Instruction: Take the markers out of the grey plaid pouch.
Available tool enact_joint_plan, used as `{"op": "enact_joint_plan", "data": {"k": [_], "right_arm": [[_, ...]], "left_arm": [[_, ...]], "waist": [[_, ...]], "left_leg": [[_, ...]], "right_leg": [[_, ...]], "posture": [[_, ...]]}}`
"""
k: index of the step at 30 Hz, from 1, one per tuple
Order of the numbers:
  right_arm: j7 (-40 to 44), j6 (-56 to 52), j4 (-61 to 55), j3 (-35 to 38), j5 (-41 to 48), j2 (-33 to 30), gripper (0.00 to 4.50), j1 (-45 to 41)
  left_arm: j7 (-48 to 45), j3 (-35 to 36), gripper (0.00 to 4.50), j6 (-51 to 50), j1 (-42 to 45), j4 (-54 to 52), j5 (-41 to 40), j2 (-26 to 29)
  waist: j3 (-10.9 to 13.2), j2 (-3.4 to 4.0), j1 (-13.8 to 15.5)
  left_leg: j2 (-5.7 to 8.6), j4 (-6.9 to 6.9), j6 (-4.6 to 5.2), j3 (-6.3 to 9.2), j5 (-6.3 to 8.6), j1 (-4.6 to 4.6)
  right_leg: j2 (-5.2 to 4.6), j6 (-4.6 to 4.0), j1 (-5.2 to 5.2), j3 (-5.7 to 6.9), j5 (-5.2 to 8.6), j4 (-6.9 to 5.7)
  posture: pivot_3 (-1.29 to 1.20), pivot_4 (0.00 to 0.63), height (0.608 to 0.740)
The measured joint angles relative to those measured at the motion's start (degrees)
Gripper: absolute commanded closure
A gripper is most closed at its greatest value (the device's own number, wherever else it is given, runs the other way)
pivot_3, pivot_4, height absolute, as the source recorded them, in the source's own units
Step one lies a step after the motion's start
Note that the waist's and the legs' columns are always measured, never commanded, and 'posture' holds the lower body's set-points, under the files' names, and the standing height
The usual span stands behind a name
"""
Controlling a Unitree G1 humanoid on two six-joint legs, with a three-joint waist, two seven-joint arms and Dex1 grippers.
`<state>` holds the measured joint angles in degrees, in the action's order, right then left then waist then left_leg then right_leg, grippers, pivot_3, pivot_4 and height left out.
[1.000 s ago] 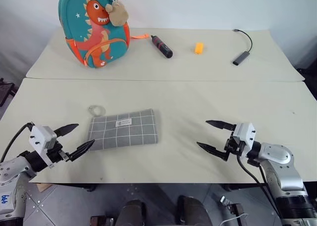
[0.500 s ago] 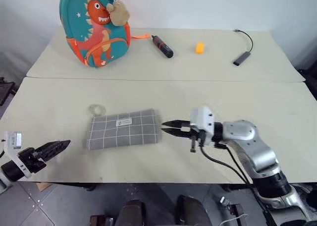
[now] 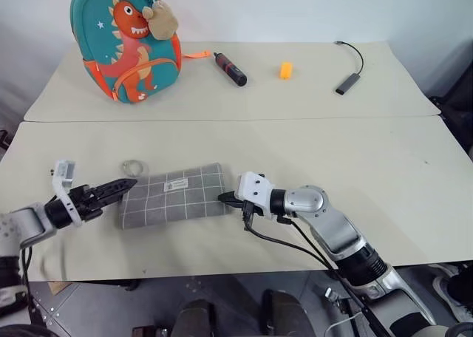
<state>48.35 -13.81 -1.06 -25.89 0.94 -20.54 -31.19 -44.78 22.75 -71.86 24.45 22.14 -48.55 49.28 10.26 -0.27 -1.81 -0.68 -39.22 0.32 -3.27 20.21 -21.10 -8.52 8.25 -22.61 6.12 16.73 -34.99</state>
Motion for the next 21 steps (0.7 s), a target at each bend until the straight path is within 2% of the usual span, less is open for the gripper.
{"op": "enact_joint_plan", "data": {"k": [6,11,16,19,21], "right_arm": [[1.07,4.01,3.16,-0.1,-1.57,-0.01,4.45,-1.04],[1.09,5.38,3.87,-0.05,-2.09,0.0,4.45,-1.15],[1.06,7.14,4.13,-0.05,-3.14,-0.26,4.45,-1.13],[1.07,7.8,4.25,-0.05,-3.32,-0.51,4.5,-1.12],[1.08,8.33,4.54,-0.04,-3.35,-0.81,4.5,-1.11]], "left_arm": [[-5.36,-7.98,0.0,-3.68,6.2,4.35,3.14,3.07],[-11.51,-13.89,0.0,-6.45,7.32,4.82,3.76,5.33],[-14.61,-16.51,0.0,-8.26,8.53,5.43,4.13,5.36],[-15.67,-17.54,0.57,-8.25,8.72,5.84,4.97,5.39],[-16.11,-18.2,1.17,-8.29,8.71,6.37,5.59,5.39]], "waist": [[0.0,0.0,-0.01],[0.0,0.0,-0.01],[0.0,0.0,0.06],[0.0,0.0,0.05],[0.0,0.0,0.04]], "left_leg": [[-0.02,0.0,0.0,-0.14,0.0,0.05],[-0.01,0.0,0.0,-0.16,0.0,0.05],[-0.03,0.0,0.0,-0.16,0.0,0.04],[-0.03,0.0,0.0,-0.16,0.0,0.04],[-0.03,0.0,0.0,-0.17,0.0,0.03]], "right_leg": [[0.0,0.0,0.0,-0.02,0.0,0.01],[-0.01,0.0,0.0,-0.05,0.0,0.0],[-0.01,-0.01,0.0,-0.05,0.0,0.01],[-0.01,-0.01,0.0,-0.05,0.0,0.01],[-0.01,-0.01,-0.01,-0.05,0.0,0.01]], "posture": [[0.0,0.15,0.74],[0.0,0.15,0.74],[0.0,0.15,0.74],[0.0,0.15,0.74],[0.0,0.15,0.74]]}}
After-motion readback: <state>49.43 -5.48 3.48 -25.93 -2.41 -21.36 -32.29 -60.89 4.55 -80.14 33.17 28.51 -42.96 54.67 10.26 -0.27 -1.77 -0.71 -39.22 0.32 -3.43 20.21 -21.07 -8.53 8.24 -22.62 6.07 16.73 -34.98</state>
